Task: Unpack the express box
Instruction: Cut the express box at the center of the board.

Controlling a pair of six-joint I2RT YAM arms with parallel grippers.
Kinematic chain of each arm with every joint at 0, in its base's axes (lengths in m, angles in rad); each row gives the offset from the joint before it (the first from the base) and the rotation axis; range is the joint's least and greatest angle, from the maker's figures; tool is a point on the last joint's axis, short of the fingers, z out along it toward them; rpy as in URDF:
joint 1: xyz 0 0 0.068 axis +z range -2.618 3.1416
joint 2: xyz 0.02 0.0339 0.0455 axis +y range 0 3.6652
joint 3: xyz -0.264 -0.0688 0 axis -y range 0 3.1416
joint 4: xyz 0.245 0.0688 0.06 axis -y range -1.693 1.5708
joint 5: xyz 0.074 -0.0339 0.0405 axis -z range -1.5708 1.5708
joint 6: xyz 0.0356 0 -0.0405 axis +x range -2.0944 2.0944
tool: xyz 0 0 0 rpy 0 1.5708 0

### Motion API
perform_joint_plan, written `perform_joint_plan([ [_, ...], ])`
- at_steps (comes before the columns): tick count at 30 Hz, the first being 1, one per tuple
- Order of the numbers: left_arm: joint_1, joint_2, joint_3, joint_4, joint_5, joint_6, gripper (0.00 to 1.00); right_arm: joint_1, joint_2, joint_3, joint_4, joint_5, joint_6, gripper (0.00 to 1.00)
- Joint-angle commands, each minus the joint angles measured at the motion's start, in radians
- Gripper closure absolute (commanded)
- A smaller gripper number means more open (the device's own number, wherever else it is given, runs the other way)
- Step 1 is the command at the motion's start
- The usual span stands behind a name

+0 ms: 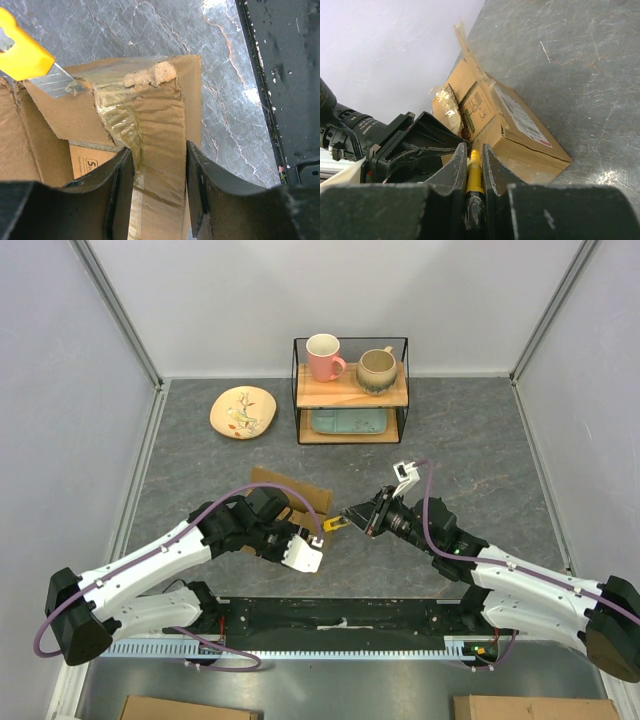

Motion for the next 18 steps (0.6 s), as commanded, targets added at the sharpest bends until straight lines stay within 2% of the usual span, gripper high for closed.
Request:
perform_joint_plan([
  [1,0.003,0.002,-0.008,-0.002,-0.092,0.020,0.57,0.006,0.007,0.002,0.041,0.037,-0.012,1.00],
  [18,0.000,-0.021,0.017,-0.018,-0.066,0.035,0.55,0.031,0.134,-0.007,0.150,-0.012,0.055,1.00],
])
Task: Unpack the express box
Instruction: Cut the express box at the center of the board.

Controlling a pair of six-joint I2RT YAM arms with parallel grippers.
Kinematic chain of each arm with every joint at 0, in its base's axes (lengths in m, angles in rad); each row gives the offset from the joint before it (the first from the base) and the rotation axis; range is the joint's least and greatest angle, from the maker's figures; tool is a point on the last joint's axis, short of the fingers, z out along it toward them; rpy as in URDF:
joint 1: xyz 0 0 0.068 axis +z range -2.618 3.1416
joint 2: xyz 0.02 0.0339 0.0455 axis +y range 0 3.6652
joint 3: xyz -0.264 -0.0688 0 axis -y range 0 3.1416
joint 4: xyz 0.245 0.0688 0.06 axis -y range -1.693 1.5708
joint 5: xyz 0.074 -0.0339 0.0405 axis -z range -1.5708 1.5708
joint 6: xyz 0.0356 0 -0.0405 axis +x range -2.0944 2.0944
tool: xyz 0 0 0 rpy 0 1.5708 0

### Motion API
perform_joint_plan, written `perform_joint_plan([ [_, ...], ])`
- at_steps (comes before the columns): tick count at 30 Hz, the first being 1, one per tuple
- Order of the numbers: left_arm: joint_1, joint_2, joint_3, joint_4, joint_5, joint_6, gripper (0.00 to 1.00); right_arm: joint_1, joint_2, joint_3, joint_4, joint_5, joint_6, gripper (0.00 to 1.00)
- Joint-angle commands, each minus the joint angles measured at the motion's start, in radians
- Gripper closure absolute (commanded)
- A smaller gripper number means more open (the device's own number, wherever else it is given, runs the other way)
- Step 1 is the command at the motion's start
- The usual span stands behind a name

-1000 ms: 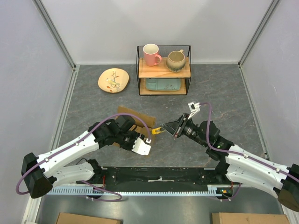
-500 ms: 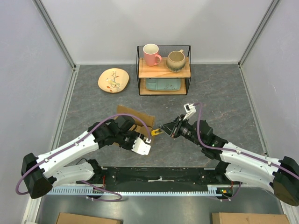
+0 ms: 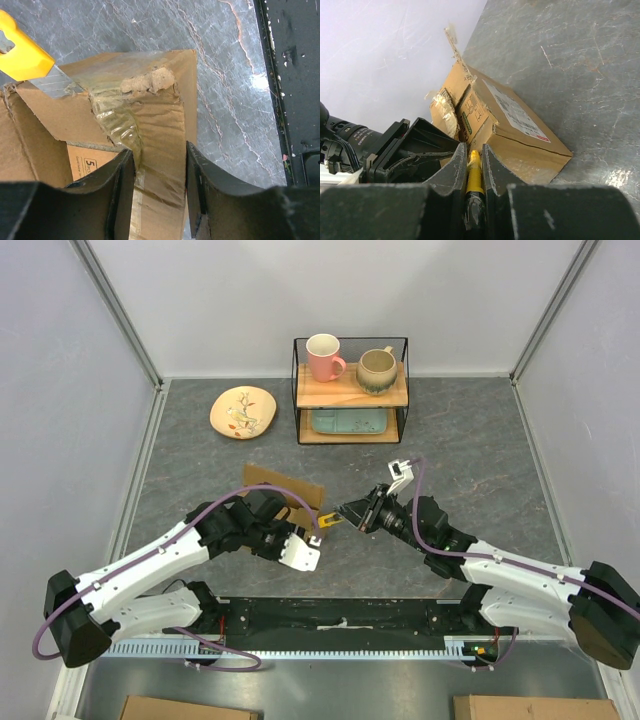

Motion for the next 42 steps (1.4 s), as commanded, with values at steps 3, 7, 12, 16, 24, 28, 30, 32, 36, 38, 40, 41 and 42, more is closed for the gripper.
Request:
perform_joint_plan([
  [3,-0.003,-0.009,0.015,0.008,-0.005,0.034,0.54,0.032,0.067,-0.011,0.083,-0.048,0.055,1.00],
  [7,-0.003,-0.013,0.012,0.019,-0.015,0.039,0.54,0.038,0.102,-0.024,0.086,-0.075,0.096,1.00],
  [12,-0.003,-0.018,-0.011,0.054,-0.045,0.039,0.55,0.038,0.081,-0.099,0.140,-0.108,0.148,1.00],
  [16,-0.001,-0.016,-0.022,0.079,-0.062,0.034,0.55,0.040,0.000,-0.127,0.137,-0.103,0.176,1.00],
  [24,-0.003,0.001,0.058,0.080,-0.067,0.005,0.57,0.040,0.156,-0.101,0.275,-0.192,0.211,1.00],
  [28,-0.003,0.014,0.098,0.077,-0.048,0.000,0.57,0.047,0.255,-0.069,0.311,-0.235,0.216,1.00],
  [30,-0.003,0.016,0.100,0.085,-0.039,0.004,0.57,0.048,0.283,-0.055,0.322,-0.253,0.222,1.00],
  [32,-0.003,0.016,0.098,0.084,-0.036,0.007,0.57,0.051,0.309,-0.049,0.325,-0.273,0.226,1.00],
  [36,-0.003,0.016,0.090,0.099,-0.044,0.008,0.57,0.049,0.348,-0.026,0.278,-0.319,0.223,1.00],
  [38,-0.003,0.017,0.080,0.117,-0.057,0.013,0.57,0.049,0.366,-0.017,0.262,-0.367,0.231,1.00],
  [40,-0.003,0.019,0.074,0.146,-0.074,0.011,0.59,0.051,0.372,-0.018,0.250,-0.397,0.242,1.00],
  [41,-0.003,0.019,0.064,0.152,-0.096,0.017,0.60,0.051,0.368,-0.023,0.221,-0.422,0.239,1.00],
  [42,-0.003,0.019,0.060,0.160,-0.108,0.017,0.62,0.049,0.349,-0.024,0.200,-0.431,0.230,1.00],
])
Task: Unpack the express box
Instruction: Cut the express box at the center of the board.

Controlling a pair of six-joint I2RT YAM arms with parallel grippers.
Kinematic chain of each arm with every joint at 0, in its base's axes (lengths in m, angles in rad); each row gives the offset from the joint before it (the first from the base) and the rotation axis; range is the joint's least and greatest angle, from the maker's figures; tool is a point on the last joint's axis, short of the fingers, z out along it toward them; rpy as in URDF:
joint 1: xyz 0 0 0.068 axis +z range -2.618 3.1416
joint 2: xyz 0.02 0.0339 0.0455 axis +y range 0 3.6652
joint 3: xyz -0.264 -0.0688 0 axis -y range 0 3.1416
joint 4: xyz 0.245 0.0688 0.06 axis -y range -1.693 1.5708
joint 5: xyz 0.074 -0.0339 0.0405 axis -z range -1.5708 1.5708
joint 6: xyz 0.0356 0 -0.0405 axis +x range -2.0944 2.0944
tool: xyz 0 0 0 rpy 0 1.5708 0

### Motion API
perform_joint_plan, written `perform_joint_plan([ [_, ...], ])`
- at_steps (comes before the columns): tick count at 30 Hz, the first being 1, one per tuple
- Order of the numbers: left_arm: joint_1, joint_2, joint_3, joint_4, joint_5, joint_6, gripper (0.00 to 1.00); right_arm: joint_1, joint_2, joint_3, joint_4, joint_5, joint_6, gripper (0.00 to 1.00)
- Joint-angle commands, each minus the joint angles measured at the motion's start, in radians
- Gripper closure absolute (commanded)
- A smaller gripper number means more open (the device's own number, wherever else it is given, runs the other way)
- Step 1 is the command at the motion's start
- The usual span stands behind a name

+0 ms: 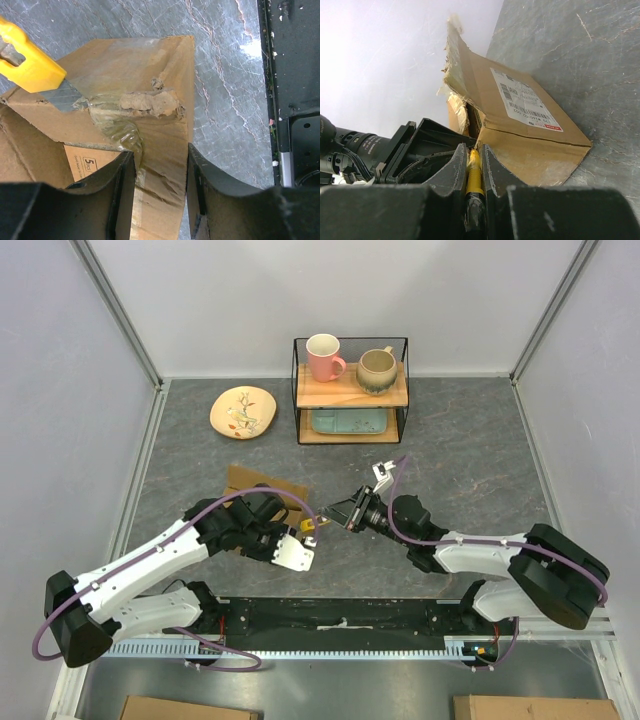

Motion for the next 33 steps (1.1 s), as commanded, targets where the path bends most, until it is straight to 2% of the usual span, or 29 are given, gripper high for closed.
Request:
perform_joint_plan([
  [1,-0.012,0.011,0.014,0.323,-0.012,0.029,0.62,0.058,0.016,0.003,-0.223,-0.306,-0.012,1.00],
  [3,-0.012,0.006,-0.001,0.335,-0.035,0.032,0.64,0.059,-0.001,0.006,-0.281,-0.347,-0.025,1.00],
  [7,-0.012,-0.002,-0.021,0.349,-0.055,0.040,0.64,0.058,0.019,-0.021,-0.272,-0.420,0.020,1.00],
  [13,-0.012,0.000,-0.017,0.354,-0.053,0.035,0.65,0.059,0.090,-0.063,-0.127,-0.487,0.130,1.00],
  [19,-0.012,0.001,-0.006,0.354,-0.030,0.035,0.65,0.093,0.252,-0.002,0.001,-0.516,0.161,1.00],
  [22,-0.010,0.006,0.003,0.357,-0.029,0.043,0.65,0.110,0.300,0.020,0.009,-0.527,0.161,1.00],
  [25,-0.010,0.008,0.003,0.363,-0.032,0.050,0.65,0.116,0.288,0.008,-0.034,-0.524,0.152,1.00],
  [33,-0.013,0.004,-0.011,0.388,-0.073,0.036,0.68,0.138,0.111,-0.072,-0.249,-0.506,0.090,1.00],
])
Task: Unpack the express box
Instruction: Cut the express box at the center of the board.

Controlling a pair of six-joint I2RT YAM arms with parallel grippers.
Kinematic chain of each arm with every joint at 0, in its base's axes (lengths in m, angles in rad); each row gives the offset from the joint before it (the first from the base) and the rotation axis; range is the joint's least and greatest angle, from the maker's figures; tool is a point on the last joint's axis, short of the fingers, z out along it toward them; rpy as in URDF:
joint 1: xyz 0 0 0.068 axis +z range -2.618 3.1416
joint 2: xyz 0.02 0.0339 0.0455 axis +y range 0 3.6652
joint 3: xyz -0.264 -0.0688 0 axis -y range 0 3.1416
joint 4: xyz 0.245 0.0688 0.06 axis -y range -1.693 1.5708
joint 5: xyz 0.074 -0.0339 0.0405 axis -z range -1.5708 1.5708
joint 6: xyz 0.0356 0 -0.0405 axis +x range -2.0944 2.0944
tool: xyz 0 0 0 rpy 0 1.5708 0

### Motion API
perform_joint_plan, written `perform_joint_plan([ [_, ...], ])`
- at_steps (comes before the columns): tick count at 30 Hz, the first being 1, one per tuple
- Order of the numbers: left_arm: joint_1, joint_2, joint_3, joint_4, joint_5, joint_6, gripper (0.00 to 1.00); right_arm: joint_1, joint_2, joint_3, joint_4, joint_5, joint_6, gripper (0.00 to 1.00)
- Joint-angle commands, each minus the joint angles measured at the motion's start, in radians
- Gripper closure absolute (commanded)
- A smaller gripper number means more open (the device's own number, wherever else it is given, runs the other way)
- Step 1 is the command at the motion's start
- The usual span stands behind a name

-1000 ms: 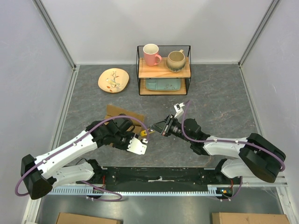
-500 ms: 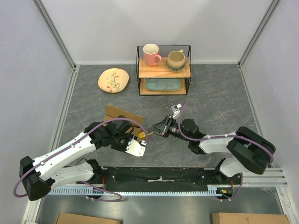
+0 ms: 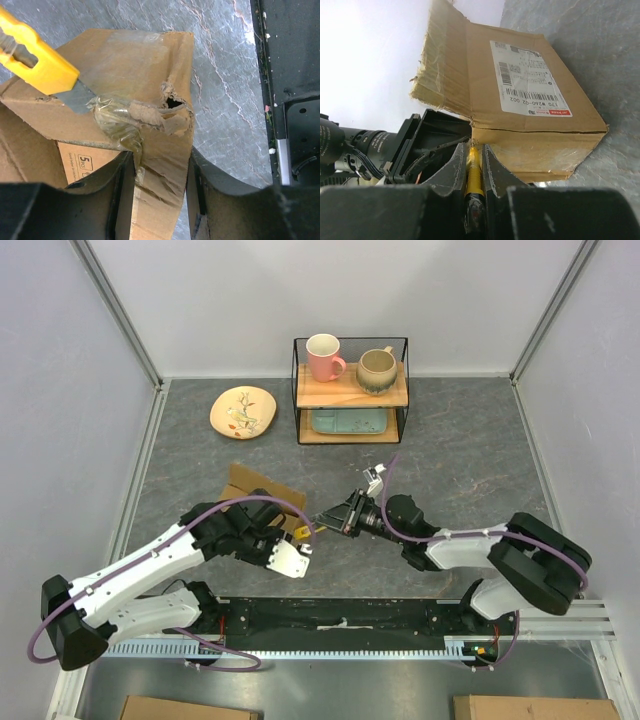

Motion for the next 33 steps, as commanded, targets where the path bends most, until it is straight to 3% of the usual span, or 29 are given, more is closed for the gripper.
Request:
perform_joint_plan([
  [1,-0.003,0.027,0.001,0.436,-0.031,0.022,0.69,0.153,-0.045,-0.115,-0.372,-0.365,-0.080,1.00],
  [18,-0.001,0.028,-0.025,0.443,-0.045,0.011,0.73,0.153,-0.230,-0.235,-0.410,-0.353,-0.040,1.00],
  [25,-0.004,0.053,0.024,0.426,0.011,0.013,0.73,0.162,-0.034,-0.123,-0.299,-0.371,-0.060,1.00],
  [33,-0.049,0.073,0.036,0.458,0.003,0.051,0.73,0.188,0.056,-0.045,-0.267,-0.365,-0.069,1.00],
])
